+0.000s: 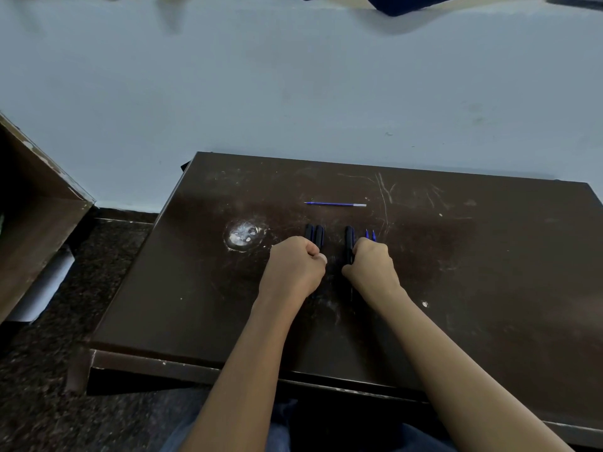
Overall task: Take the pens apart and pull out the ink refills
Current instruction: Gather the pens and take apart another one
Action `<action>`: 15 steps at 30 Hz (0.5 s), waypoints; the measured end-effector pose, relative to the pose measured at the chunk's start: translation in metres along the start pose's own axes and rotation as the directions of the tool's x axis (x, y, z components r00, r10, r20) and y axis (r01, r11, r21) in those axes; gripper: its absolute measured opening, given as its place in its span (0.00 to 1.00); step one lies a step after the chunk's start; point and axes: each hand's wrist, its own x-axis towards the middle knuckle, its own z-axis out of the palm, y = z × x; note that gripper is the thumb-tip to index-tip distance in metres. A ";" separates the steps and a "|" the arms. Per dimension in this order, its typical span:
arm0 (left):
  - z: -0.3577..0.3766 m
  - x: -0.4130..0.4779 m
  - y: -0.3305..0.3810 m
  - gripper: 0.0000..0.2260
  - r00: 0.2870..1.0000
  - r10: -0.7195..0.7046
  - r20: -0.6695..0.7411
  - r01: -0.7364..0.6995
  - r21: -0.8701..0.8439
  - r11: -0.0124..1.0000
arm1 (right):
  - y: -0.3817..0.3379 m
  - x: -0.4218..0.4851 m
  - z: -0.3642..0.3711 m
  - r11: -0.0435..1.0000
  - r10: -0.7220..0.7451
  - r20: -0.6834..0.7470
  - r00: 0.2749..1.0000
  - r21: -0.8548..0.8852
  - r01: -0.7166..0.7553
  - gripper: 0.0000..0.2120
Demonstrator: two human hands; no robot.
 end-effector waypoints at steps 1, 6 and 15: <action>0.000 0.001 0.000 0.13 1.000 -0.001 0.004 0.001 0.000 1.000 | 0.000 0.000 0.000 1.000 0.003 0.006 1.000 -0.002 -0.003 0.12; 0.001 0.002 -0.002 0.13 1.000 -0.007 0.006 0.007 -0.011 1.000 | -0.001 0.000 -0.001 1.000 0.008 0.026 1.000 -0.011 -0.008 0.12; 0.003 0.007 -0.006 0.13 0.997 -0.029 -0.064 0.026 -0.051 0.998 | -0.014 -0.006 0.005 0.976 -0.188 -0.057 0.981 0.097 0.192 0.11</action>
